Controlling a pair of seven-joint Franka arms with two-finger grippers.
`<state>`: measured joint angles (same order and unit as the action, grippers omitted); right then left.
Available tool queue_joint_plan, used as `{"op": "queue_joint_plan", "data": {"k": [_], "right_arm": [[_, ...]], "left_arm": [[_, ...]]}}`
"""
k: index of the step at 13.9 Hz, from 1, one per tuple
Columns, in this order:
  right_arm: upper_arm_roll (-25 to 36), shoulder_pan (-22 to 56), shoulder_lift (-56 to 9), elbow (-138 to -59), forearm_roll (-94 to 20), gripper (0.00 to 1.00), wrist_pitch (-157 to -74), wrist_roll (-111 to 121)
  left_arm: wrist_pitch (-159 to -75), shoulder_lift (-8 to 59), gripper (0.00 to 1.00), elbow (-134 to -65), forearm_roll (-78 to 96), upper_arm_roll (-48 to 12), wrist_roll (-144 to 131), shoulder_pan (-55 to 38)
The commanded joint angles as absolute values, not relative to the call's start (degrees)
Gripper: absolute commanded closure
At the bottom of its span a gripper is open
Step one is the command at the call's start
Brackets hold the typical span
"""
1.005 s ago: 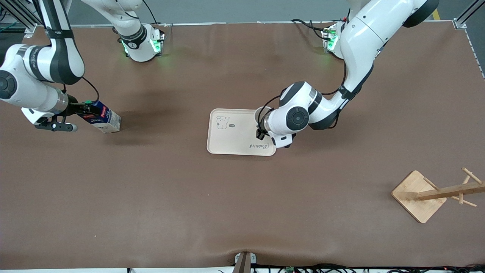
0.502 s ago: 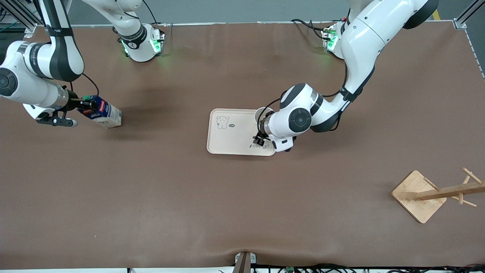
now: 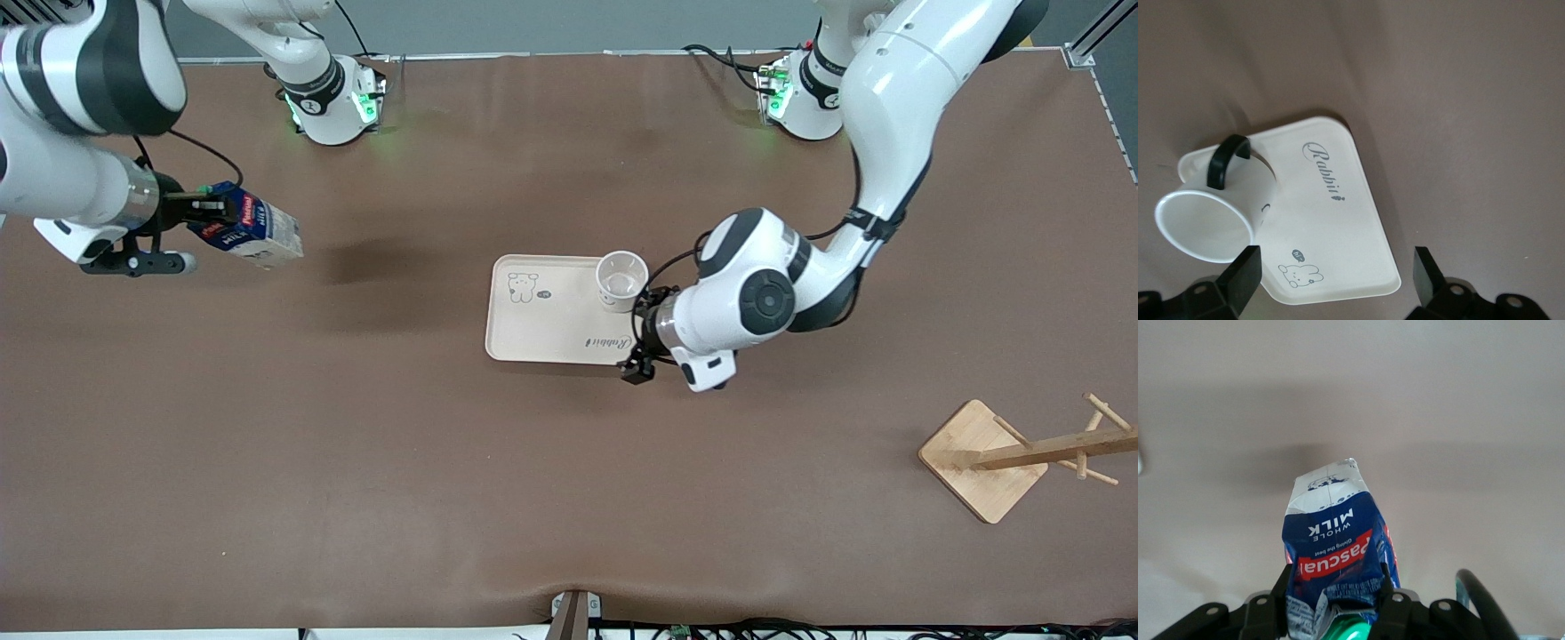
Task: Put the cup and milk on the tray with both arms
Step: 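Carry the milk carton to the tray while the left gripper withdraws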
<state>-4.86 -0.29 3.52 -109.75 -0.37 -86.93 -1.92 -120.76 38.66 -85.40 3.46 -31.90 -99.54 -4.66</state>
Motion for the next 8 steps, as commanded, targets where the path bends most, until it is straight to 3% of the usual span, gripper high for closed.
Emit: {"op": "queue_joint_plan", "data": {"k": [1, 4, 8], "right_arm": [[-4.4, 3.4, -2.3, -102.9, -7.2, 1.0, -85.5, -3.4], [-4.4, 9.8, -9.4, -93.7, -9.9, 1.0, -81.9, -18.0], [-4.4, 18.3, -17.1, -86.8, -9.8, 1.0, -83.5, -28.0]], "left_arm": [[-114.8, 36.3, 0.0, -82.8, 0.3, -30.3, -100.6, -4.1], [-107.3, 34.5, 0.0, -80.7, -3.3, -30.5, -99.8, -1.0], [-101.7, 31.5, 0.0, -78.5, -4.2, -30.3, -92.1, 4.7]]}}
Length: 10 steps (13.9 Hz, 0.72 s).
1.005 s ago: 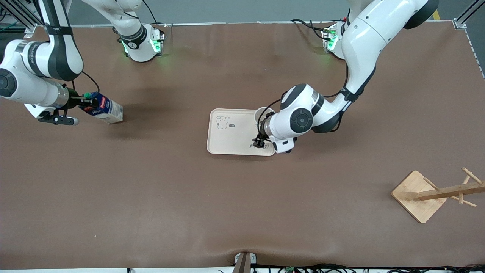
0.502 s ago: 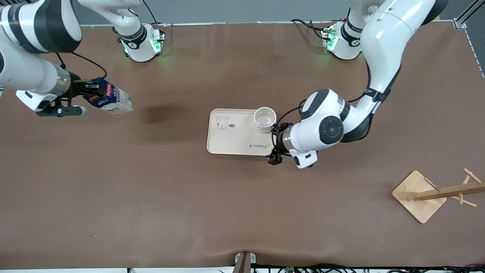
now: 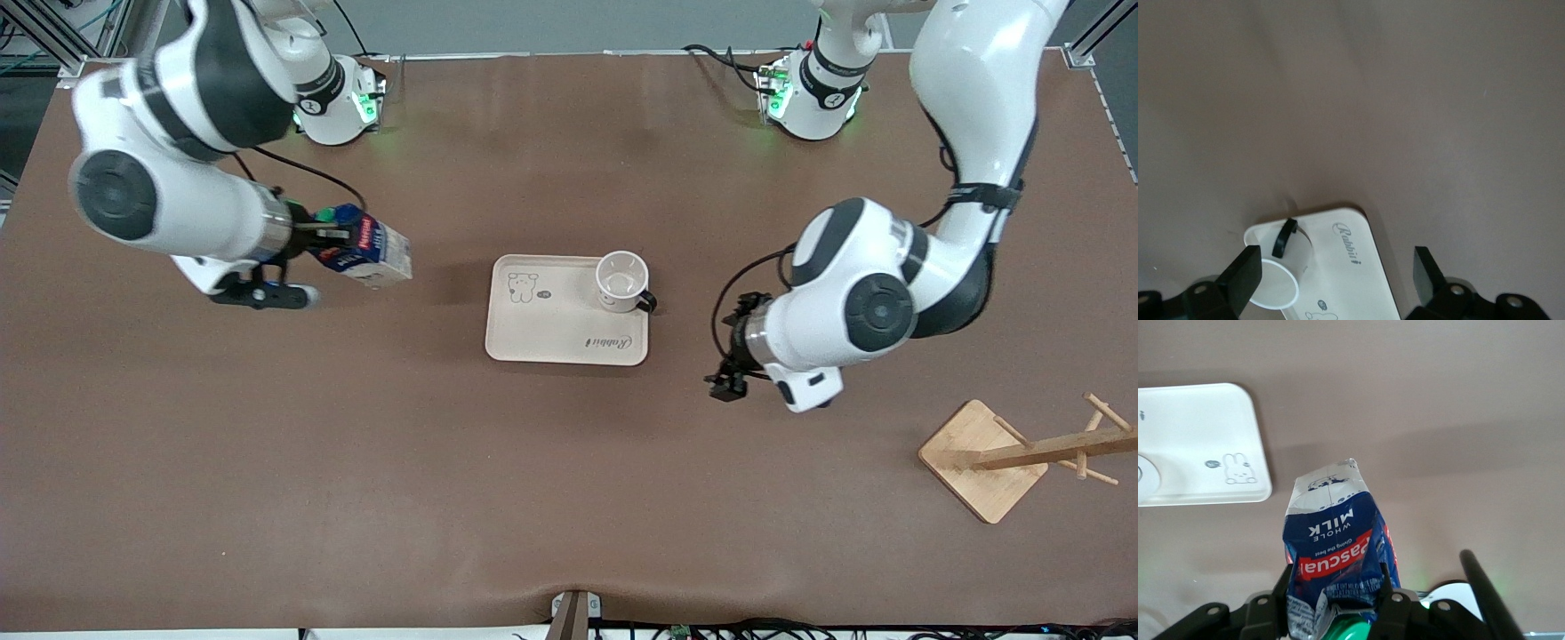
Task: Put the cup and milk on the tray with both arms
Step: 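Carry the milk carton to the tray while the left gripper withdraws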
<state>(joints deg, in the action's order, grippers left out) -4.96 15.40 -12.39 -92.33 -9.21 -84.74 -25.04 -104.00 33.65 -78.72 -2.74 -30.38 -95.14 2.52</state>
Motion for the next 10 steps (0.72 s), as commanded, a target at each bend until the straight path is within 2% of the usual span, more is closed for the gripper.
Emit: {"op": "queue_joint_plan", "data": {"k": [1, 3, 5, 10], "right_arm": [[-4.4, 19.6, -18.0, -86.5, -10.1, 1.0, -85.6, -28.0], [-4.4, 22.0, -19.4, -88.2, -10.3, 1.0, -91.2, -28.3], [-4.4, 25.3, -20.4, -88.2, -10.3, 1.0, -94.7, -38.7], [-4.4, 32.1, -23.1, -88.4, -10.3, 1.0, -98.8, -52.5]], "left_arm": [[-100.5, 30.7, 0.0, -78.5, -4.8, -30.4, -89.8, 6.3], [-97.7, 29.1, 0.0, -78.5, -5.0, -30.4, -84.3, 9.5], [-96.8, 27.3, 0.0, -78.5, -4.9, -30.3, -76.1, 14.2], [-94.1, 25.1, 0.0, -78.5, -10.4, -30.3, -63.3, 19.6]]}}
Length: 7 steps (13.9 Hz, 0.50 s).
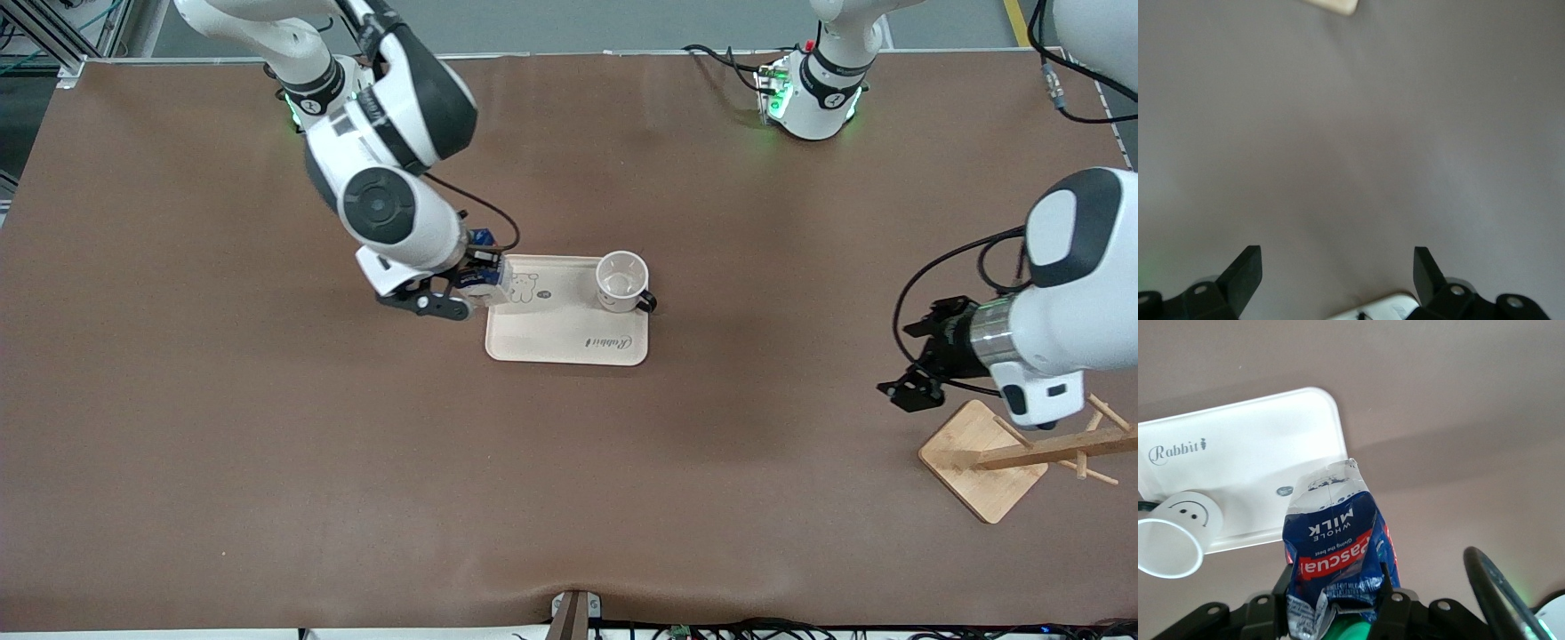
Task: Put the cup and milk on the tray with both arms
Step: 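Carry the milk carton to the tray while the left gripper withdraws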
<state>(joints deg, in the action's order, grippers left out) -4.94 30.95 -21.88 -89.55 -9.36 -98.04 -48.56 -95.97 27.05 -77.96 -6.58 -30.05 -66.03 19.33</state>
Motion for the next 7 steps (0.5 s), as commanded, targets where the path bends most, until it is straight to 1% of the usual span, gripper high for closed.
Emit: {"op": "queue_joint_plan", "data": {"k": [1, 4, 5, 6, 7], "right_arm": [[-4.4, 32.7, -23.5, -88.5, -10.3, 1.0, -99.5, -53.0], [-4.3, 34.4, -25.5, -88.9, -10.2, 1.0, -101.6, -53.0], [-4.3, 35.1, -26.0, -89.8, -10.1, 0.95, -104.0, -53.1], [-4.3, 35.4, -26.0, -91.3, -10.1, 0.95, -107.5, -53.2], [-4.3, 36.0, -26.1, -93.1, -10.1, 0.91, -110.7, -53.3]], "left_arm": [[-93.3, 24.8, 0.0, -78.5, -11.9, -30.4, -60.8, 19.9], [-91.6, 21.8, 0.0, -78.5, -12.3, -30.1, -50.9, 22.2], [-91.6, 21.7, 0.0, -78.5, -12.2, -30.2, -47.1, 23.4], [-91.6, 21.6, 0.0, -78.5, -12.3, -30.1, -43.6, 24.3], [-91.6, 21.4, 0.0, -78.5, -12.4, -30.1, -40.7, 24.9]]}}
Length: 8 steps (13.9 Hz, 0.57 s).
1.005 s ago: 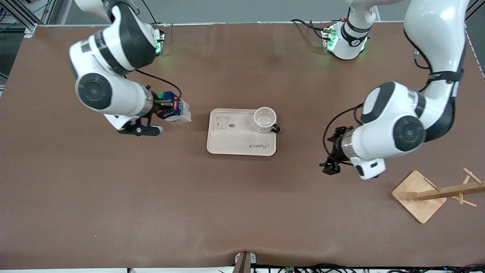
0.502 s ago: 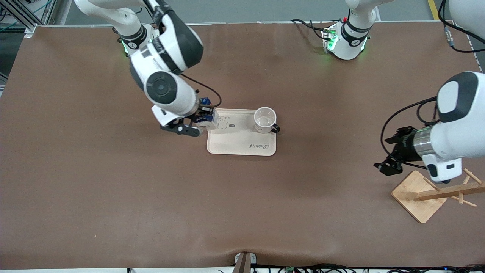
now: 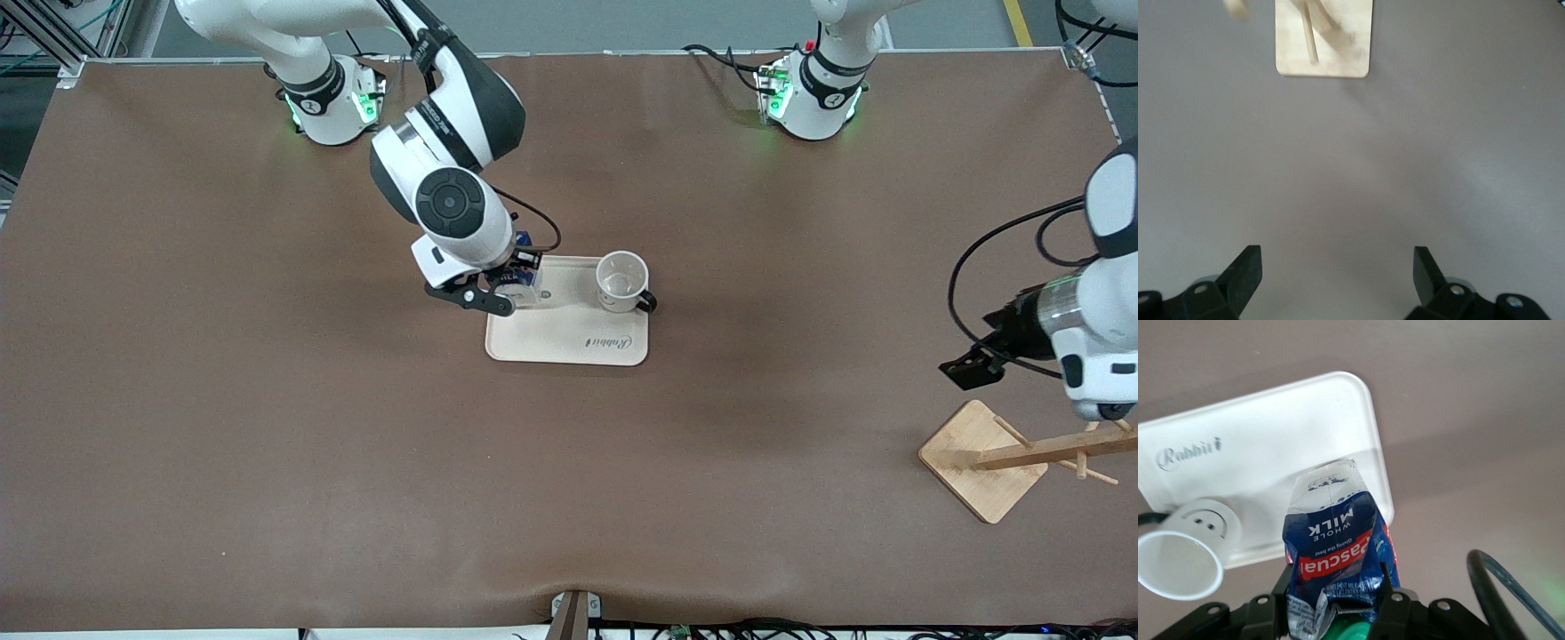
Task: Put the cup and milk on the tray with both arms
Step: 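Carry the milk carton to the tray while the left gripper withdraws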
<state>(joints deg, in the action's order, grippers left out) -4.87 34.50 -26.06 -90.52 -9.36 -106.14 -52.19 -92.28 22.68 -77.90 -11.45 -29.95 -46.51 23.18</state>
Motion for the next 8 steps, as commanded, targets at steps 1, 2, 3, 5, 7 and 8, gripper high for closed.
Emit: {"op": "queue_joint_plan", "data": {"k": [1, 2, 3, 5, 7, 8], "right_arm": [[-4.3, 36.2, -26.0, -94.0, -9.8, 0.83, -112.0, -53.3], [-4.3, 36.2, -26.0, -94.2, -9.8, 0.61, -111.6, -53.5], [-4.3, 36.5, -25.9, -94.9, -9.8, 0.33, -111.2, -54.7], [-4.3, 37.3, -25.8, -95.0, -9.8, 0.0, -109.7, -56.6], [-4.4, 37.6, -25.8, -94.5, -9.9, 0.0, -109.2, -57.5], [-4.3, 37.6, -25.4, -93.8, -9.9, 0.0, -108.2, -57.8]], "left_arm": [[-91.6, 21.4, 0.0, -78.5, -13.3, -30.1, -38.9, 25.0], [-91.6, 21.4, 0.0, -78.5, -15.4, -30.1, -38.2, 25.0], [-91.6, 21.1, 0.0, -78.5, -17.5, -30.7, -37.7, 25.0], [-91.6, 20.7, 0.0, -78.7, -18.5, -30.7, -34.2, 24.9], [-91.6, 20.7, 0.0, -78.7, -19.3, -30.7, -30.3, 24.9], [-91.6, 20.8, 0.0, -78.7, -19.3, -30.8, -29.6, 24.4]]}}
